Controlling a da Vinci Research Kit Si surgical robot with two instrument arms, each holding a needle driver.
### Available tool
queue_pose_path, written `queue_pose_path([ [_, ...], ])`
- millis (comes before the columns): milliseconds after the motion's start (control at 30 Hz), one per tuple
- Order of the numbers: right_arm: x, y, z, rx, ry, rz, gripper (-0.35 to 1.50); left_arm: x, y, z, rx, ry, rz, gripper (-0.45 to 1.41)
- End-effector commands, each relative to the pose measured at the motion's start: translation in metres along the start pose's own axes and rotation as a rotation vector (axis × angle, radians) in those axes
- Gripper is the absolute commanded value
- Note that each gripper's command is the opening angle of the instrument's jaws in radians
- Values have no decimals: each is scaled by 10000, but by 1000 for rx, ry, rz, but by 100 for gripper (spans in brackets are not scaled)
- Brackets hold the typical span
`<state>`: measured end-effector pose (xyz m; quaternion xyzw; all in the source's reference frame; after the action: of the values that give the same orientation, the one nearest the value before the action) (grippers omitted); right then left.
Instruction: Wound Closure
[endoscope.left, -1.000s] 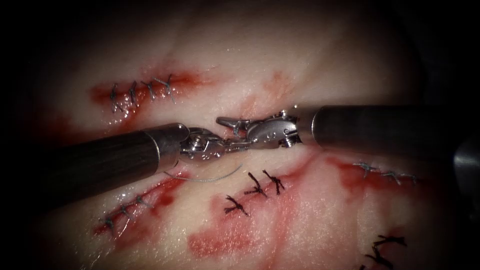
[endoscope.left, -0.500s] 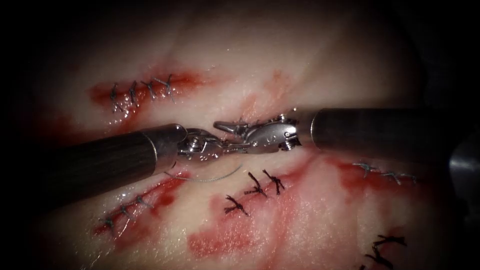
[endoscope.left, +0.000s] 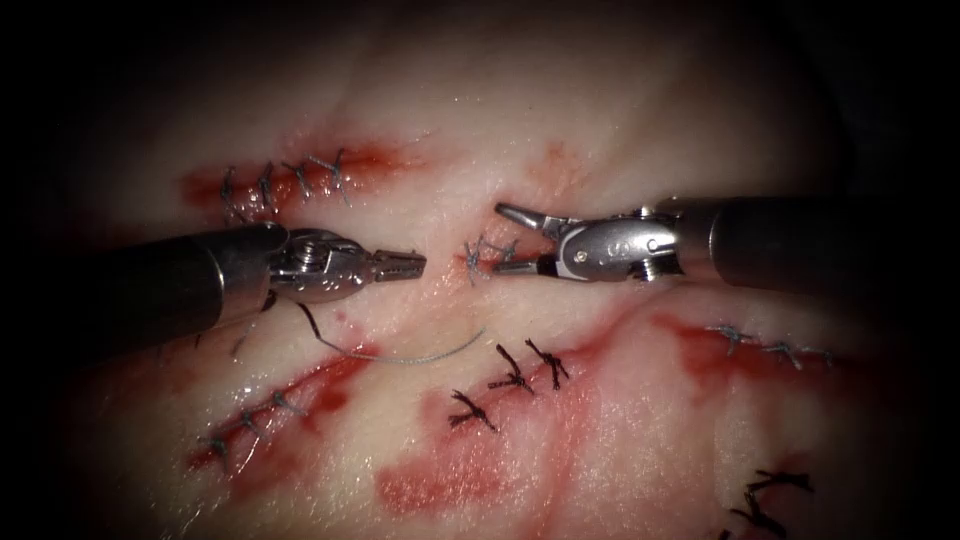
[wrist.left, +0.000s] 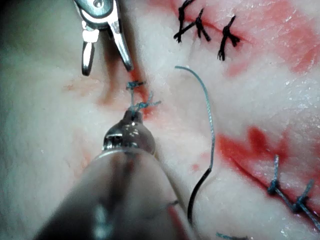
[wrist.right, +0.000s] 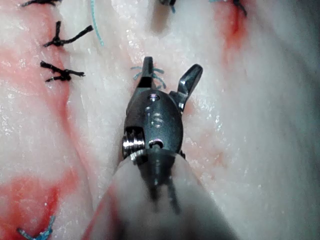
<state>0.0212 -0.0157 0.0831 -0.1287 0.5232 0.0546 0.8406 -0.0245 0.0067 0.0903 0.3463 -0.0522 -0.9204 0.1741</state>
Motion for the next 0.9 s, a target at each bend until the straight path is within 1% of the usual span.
queue_pose_path([
  [33, -1, 8, 2, -14, -4, 6, 148, -11, -8, 10, 16, -25, -34, 15],
  [100, -1, 12, -3, -29, -11, 14, 148, -24, -10, 15, 37, -46, -93, 14],
  [167, -3, 13, -5, -42, -24, 17, 148, -38, -10, 21, 54, -65, -132, -6],
  [233, -4, 13, -6, -61, -40, 28, 148, -49, -5, 29, 69, -84, -174, -16],
  [333, -4, 13, -5, -58, -38, 33, 148, -60, 4, 38, 70, -83, -200, -11],
  [367, -4, 13, -5, -54, -35, 33, 148, -65, 8, 41, 55, -92, -213, -8],
  [533, -4, 13, -5, -47, -29, 39, 148, -81, 21, 44, 4, -126, -324, 34],
  [633, -4, 13, -5, -47, -29, 39, 148, -90, 28, 40, -19, -139, -363, 34],
  [733, -4, 13, -5, -47, -29, 45, 148, -99, 37, 32, -53, -158, -397, 51],
  [800, -4, 13, -5, -47, -29, 45, 148, -105, 46, 26, -82, -179, -435, 72],
  [900, -4, 13, -5, -47, -29, 51, 148, -110, 57, 18, -133, -212, -464, 83],
])
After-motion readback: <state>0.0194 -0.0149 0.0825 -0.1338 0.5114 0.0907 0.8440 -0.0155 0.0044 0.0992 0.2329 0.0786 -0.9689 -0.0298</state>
